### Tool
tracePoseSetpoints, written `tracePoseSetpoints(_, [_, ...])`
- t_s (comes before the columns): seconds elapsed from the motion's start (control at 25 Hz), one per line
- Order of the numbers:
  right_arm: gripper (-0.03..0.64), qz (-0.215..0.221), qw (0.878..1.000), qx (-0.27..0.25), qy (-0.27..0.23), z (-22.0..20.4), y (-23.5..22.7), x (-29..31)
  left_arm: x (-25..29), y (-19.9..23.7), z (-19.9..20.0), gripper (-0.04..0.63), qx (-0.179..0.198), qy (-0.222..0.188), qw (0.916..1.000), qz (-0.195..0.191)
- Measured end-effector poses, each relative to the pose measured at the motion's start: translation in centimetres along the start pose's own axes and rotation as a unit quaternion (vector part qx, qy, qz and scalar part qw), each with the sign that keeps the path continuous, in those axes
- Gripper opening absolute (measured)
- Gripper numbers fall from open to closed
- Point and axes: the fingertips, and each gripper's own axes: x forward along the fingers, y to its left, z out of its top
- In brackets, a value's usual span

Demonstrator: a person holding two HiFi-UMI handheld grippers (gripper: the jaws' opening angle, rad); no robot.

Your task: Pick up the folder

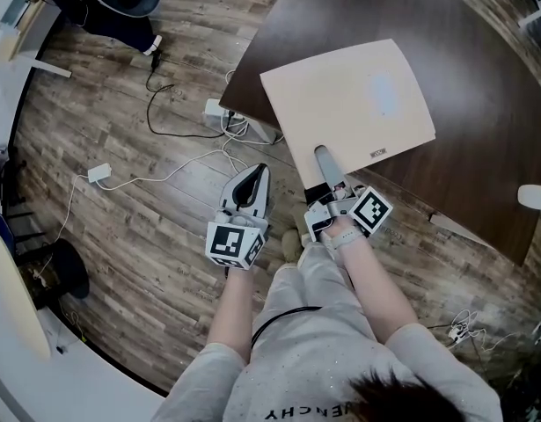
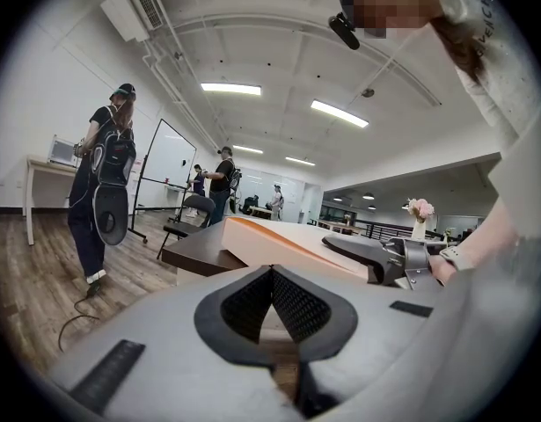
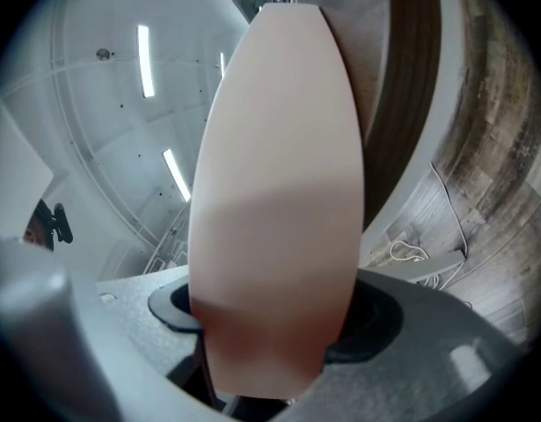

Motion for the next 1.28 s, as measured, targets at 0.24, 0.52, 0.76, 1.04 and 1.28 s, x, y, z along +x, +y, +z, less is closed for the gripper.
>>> tracePoseSetpoints(0.24, [0.319,0.012,1.000,0.007,0.002,-0.1,0.4,0.2,-0.5,-0.2,-0.3,-0.002,-0.004,0.000,1.0000,0.006])
tracePoseSetpoints(0.52, [0.279,0.009,1.000,0.009,0.000,-0.1,0.3,0.1,-1.3,0.2,-0.2,-0.002,-0.003,-0.001,0.9999,0.014])
tracePoseSetpoints(0.76, [0.268,0.011,1.000,0.010,0.001,-0.1,0.4,0.3,-1.7,0.8,-0.2,-0.002,-0.003,0.000,0.9998,0.017])
tracePoseSetpoints(1.04, [0.265,0.010,1.000,-0.017,0.001,0.8,1.2,-1.2,-1.9,-0.3,0.5,-0.002,0.002,-0.006,1.0000,0.007])
tracePoseSetpoints(1.28, [0.265,0.005,0.998,-0.058,0.008,2.0,2.5,-2.7,-1.8,-1.9,1.4,-0.002,0.008,-0.012,0.9999,-0.004])
